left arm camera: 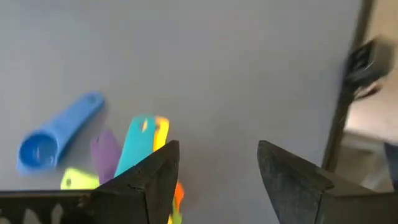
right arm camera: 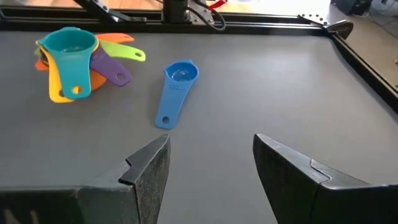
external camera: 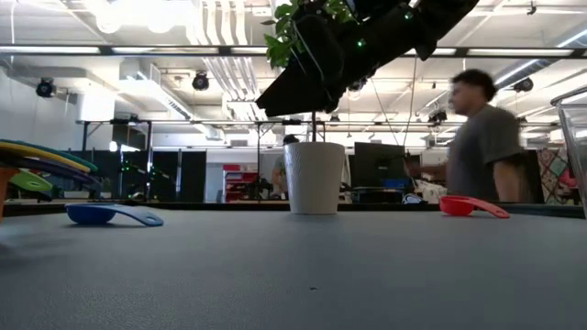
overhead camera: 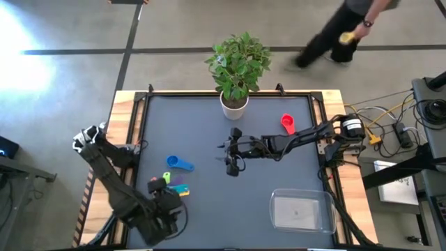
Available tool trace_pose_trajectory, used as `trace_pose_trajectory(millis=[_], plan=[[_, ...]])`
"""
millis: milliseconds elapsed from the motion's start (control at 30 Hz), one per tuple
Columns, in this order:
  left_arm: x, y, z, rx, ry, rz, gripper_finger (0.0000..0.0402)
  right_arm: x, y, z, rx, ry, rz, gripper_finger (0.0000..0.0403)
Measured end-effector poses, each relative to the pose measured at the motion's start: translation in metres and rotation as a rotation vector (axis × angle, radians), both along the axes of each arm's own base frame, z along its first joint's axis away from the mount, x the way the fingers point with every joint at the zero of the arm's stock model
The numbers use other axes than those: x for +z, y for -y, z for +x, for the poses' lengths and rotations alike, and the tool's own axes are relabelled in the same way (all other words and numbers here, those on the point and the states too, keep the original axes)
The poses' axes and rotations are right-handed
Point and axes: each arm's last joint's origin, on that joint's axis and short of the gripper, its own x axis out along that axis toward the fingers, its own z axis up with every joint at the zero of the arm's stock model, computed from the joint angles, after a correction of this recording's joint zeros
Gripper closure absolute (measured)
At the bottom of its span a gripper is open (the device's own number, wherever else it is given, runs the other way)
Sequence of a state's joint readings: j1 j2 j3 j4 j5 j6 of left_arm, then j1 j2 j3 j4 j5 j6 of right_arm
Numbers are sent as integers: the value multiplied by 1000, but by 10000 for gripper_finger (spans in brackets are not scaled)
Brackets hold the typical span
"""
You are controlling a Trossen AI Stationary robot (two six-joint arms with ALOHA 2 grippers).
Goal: Nest measuring cups in basket
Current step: Stack the red measuring cup on top of the light blue measuring cup
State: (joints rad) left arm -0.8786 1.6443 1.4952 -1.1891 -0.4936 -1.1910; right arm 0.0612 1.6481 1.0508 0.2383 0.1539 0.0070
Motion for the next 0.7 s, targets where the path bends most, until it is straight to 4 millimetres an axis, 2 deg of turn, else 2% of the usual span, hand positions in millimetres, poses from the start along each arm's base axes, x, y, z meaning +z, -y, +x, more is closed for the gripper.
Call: trace_pose_trajectory(millis=[133,300,467,700], plan=[[9,1,-4,-11,151,-26,216,4,0,-1,2,13,-3,183],[-1,-5,-2,-74,263,-100,235,5,-1,-1,5,16,-5,183],[-12,-24,-13,-66,349,-83,241,6,-9,-7,39,-28,-18,183],[-23,-61,-37,29,488,-35,234,23,-16,-31,60,-137,-39,183]])
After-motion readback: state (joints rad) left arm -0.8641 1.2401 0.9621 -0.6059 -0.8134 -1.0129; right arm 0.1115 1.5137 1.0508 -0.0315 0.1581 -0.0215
